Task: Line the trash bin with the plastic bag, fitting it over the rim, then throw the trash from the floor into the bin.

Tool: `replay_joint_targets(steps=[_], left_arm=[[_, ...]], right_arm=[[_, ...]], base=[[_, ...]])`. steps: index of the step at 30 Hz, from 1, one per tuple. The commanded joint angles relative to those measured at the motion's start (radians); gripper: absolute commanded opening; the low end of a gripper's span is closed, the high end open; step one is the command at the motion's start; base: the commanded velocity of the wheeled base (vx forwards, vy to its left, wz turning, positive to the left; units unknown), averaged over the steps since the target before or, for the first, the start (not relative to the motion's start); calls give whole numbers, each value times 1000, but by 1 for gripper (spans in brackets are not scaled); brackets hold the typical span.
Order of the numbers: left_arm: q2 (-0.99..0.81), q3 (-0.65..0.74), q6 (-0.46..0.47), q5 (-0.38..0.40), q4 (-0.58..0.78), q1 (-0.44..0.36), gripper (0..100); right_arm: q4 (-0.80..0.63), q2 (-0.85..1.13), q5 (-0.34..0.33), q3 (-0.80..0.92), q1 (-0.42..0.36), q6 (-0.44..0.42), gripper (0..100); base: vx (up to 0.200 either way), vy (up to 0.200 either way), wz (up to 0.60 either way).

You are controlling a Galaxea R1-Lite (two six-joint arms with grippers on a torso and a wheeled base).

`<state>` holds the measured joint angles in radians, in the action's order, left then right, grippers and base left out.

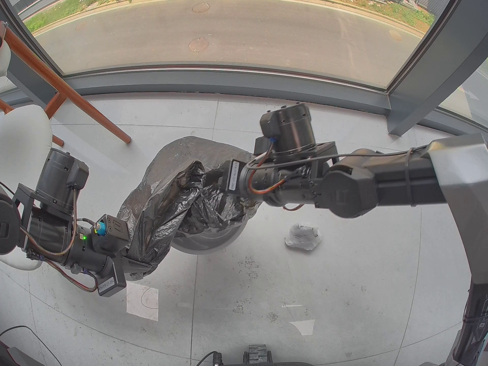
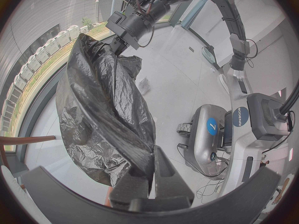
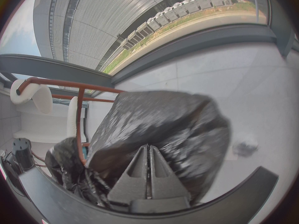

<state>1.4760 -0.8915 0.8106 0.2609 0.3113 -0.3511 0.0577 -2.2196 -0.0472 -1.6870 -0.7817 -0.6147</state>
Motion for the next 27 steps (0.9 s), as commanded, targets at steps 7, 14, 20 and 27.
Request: replay_joint_targets(steps=[7, 14, 20, 27], left_arm=[[-5, -6, -1, -6, -12, 11, 0], [-3, 2, -2, -17, -83, 11, 0], [-2, 0, -2, -17, -90, 43, 0], [0, 3, -2, -17, -110, 44, 0]], right_arm=[[7, -189, 9, -146, -79, -54, 0], [-25, -321, 27, -313, -90, -62, 0], [-208, -400, 27, -313, -111, -178, 0], [-323, -443, 12, -313, -64, -235, 0]], base=[[0, 0, 0], [0, 0, 0], [0, 0, 0], [0, 0, 0]])
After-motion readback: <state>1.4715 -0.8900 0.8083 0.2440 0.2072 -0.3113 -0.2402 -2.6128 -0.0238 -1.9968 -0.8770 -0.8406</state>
